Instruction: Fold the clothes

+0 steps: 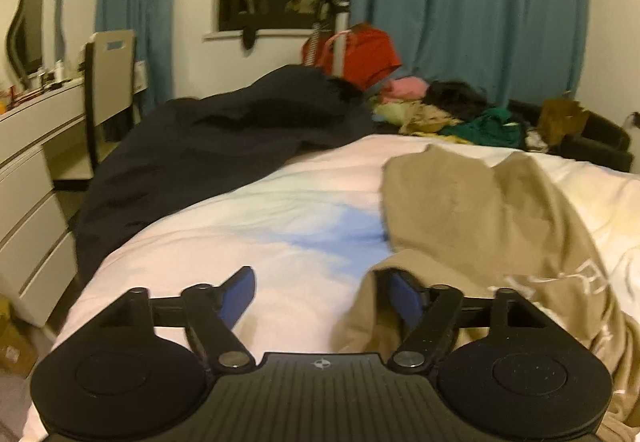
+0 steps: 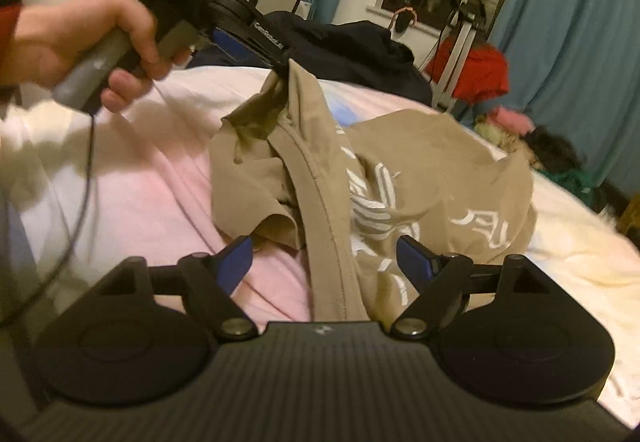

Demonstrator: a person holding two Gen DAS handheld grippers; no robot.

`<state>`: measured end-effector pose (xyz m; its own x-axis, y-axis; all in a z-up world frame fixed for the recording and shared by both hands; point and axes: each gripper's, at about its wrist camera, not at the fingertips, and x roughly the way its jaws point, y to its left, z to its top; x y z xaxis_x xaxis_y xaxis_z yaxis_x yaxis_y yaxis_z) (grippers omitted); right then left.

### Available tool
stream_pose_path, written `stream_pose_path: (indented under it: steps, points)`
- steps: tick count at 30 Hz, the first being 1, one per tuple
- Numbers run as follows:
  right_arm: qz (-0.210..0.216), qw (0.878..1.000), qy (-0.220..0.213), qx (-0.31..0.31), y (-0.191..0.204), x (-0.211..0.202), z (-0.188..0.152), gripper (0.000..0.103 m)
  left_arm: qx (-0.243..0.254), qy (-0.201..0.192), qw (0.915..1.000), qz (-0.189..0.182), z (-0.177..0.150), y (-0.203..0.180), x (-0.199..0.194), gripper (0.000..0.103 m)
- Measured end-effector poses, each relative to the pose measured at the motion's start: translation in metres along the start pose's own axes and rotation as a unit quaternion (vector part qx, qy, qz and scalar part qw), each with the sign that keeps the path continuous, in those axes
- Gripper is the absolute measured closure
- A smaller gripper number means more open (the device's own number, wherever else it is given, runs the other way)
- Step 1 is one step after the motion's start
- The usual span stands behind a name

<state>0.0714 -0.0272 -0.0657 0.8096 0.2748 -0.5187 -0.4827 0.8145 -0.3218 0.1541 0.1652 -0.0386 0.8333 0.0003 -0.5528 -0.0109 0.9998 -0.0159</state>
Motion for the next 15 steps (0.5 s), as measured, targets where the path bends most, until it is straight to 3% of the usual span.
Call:
stream_pose_path:
  steps: [4, 7, 10, 15]
  points:
    - [-0.033, 0.996, 0.054, -0.057, 0.01, 0.02, -0.011, 0.024, -0.004, 0.014, 0.9994, 0.03, -0.002, 0.008, 0.006, 0.016]
    - [-0.069, 0.995, 0.063, -0.046, 0.001, 0.024, -0.013, 0.03, 0.008, 0.006, 0.9986, 0.052, -0.002, 0.006, -0.002, 0.016]
    - [-0.111, 0.993, 0.033, 0.01, -0.022, 0.013, -0.009, 0.03, 0.032, -0.027, 0.9982, 0.042, -0.002, -0.004, -0.021, 0.016]
    - [-0.172, 0.979, -0.011, 0.108, -0.063, -0.004, -0.01, 0.03, 0.095, -0.093, 0.991, -0.009, -0.004, -0.036, -0.055, 0.014]
